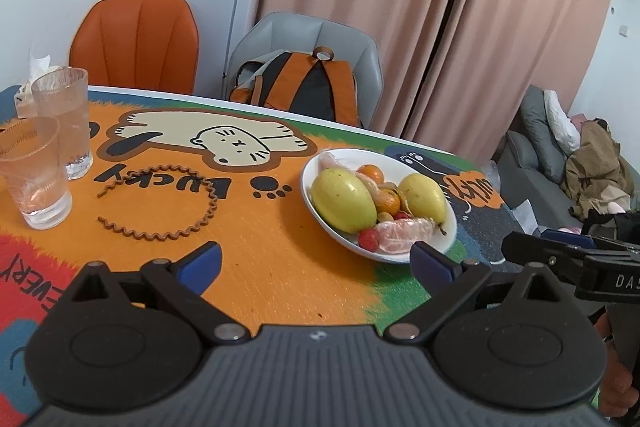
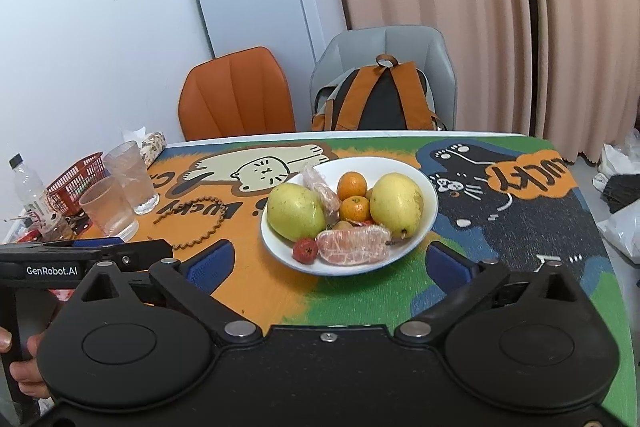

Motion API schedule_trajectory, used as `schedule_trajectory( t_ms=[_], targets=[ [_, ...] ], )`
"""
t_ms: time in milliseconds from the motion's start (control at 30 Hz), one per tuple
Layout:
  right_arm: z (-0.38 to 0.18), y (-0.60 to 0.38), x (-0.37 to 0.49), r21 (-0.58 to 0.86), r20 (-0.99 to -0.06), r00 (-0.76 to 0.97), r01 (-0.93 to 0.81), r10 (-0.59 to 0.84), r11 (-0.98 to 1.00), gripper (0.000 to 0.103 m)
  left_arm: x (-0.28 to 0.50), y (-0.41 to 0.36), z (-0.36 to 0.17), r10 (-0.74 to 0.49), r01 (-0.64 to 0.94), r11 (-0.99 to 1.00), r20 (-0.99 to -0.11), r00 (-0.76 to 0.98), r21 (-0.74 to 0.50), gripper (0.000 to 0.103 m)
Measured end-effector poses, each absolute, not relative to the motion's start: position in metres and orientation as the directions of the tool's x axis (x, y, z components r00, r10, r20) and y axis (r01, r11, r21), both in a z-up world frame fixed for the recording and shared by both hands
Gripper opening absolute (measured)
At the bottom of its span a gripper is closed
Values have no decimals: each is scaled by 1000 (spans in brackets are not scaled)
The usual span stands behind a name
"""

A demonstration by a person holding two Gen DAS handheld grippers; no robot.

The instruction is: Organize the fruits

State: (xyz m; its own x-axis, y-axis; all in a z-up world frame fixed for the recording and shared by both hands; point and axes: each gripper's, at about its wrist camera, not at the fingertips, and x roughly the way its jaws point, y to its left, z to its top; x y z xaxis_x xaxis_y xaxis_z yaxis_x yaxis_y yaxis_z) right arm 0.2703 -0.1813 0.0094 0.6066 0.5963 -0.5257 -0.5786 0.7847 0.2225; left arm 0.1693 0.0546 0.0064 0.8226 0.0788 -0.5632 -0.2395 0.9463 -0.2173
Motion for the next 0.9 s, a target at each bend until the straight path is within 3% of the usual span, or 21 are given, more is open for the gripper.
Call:
schedule_trajectory(
  t_ms=[900],
  targets=[
    [28,-217,197,250,-517,624,-545,586,800,103,101,21,25,39,-156,974,-556,830,-165,100]
  ],
)
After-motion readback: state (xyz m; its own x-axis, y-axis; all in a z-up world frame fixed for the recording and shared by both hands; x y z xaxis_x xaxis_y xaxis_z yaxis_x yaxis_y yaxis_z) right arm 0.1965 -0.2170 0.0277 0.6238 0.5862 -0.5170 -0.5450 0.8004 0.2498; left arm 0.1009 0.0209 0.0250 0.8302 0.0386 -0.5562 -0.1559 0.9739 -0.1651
